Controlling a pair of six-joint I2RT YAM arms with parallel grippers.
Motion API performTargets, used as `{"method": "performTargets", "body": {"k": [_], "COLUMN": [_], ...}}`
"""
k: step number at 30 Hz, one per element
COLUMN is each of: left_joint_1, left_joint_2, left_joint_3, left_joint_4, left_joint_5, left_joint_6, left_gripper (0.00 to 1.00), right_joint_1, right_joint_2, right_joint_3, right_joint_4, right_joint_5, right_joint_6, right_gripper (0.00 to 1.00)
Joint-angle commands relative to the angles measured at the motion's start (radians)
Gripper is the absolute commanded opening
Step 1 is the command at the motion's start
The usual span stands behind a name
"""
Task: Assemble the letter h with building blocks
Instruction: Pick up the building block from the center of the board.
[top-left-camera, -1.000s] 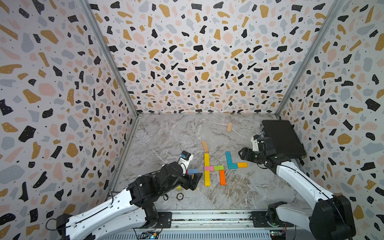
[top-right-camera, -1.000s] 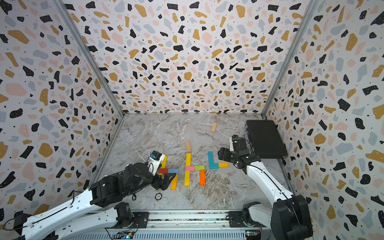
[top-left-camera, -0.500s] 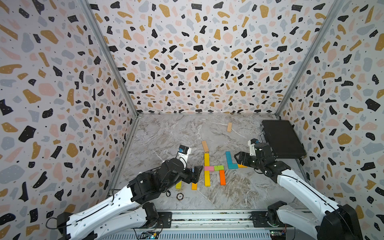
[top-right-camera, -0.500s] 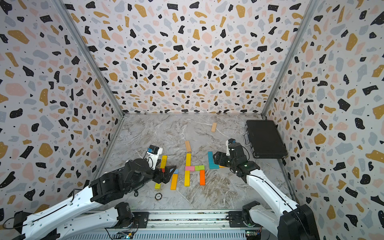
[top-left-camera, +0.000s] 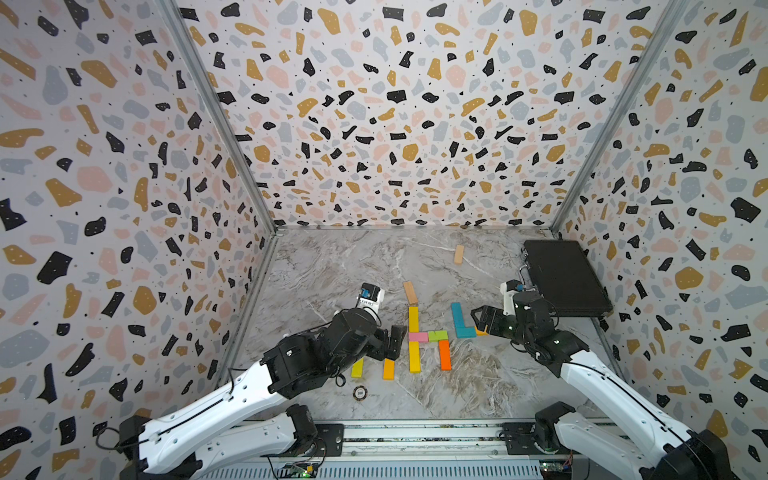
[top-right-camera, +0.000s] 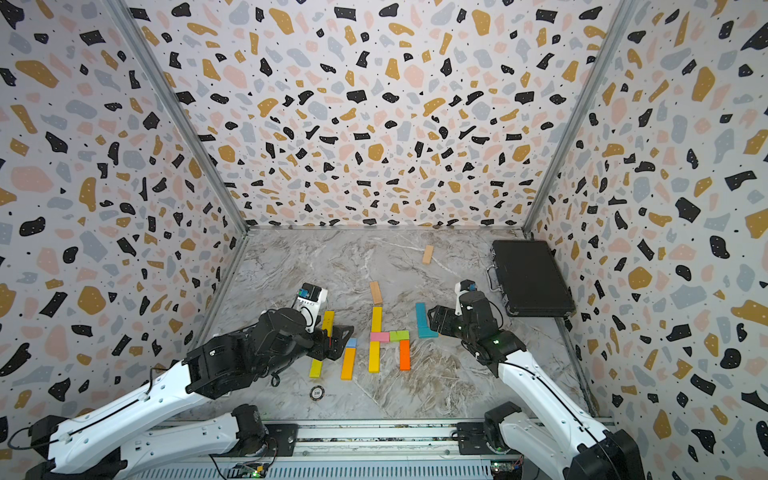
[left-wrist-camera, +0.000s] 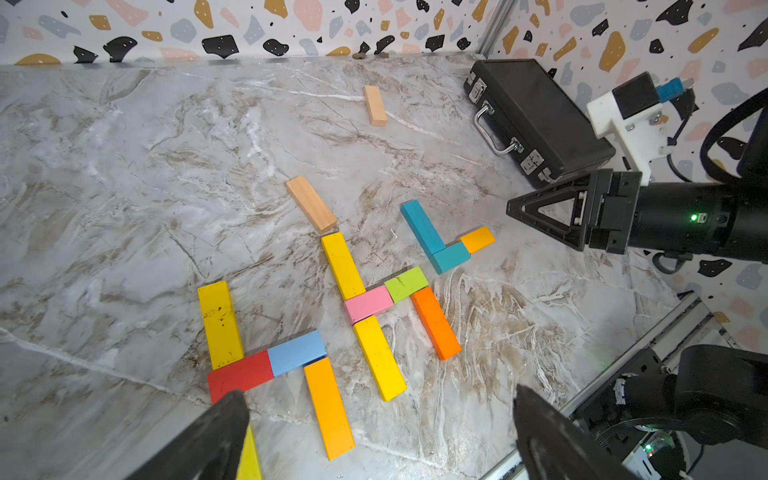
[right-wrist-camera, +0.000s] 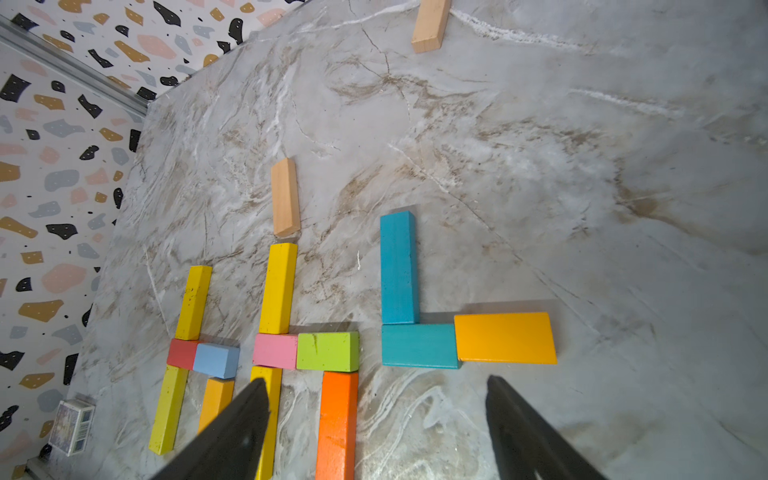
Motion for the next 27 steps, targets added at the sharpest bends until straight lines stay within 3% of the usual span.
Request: {"method": "performTargets", "body": {"k": [1,8,13,21,27], "left_joint_1": [0.011,0.105,0.262,0.413,0.551], "left_joint_2": [0.004,0.125,0.147,0.26,0.465], "left_joint_3": [0.023,0.085,0.047,0.094,0.173], "left_joint_4": [0.018,0.006,0.128,0.236,0.337], "left_joint_5": [-0.02,0.05,0.193,0.268,0.311], "left_joint_6": [-0.021,0.005,0.001,0.04,-0.019], "left_gripper": [0.99,0.99,0.99,0.99,0.99], "right_joint_1": [0.026,0.082,0.098,0.112,0.112], "right_joint_2": [0.0,0.037,0.028,0.025,0.012], "right_joint_3": [0.003,-0.001,-0.005,-0.006,0.015], "right_joint_4": [0.022,0.041,0.02,-0.029,-0.078], "right_joint_5": [0.002,0.001,-0.013,-0.013,0.035], "right_joint_6": [0.008,-0.001,-0.017,-0.042,-0.055], "right_gripper": [0.84,0.83,0.83,0.84,0.84]}}
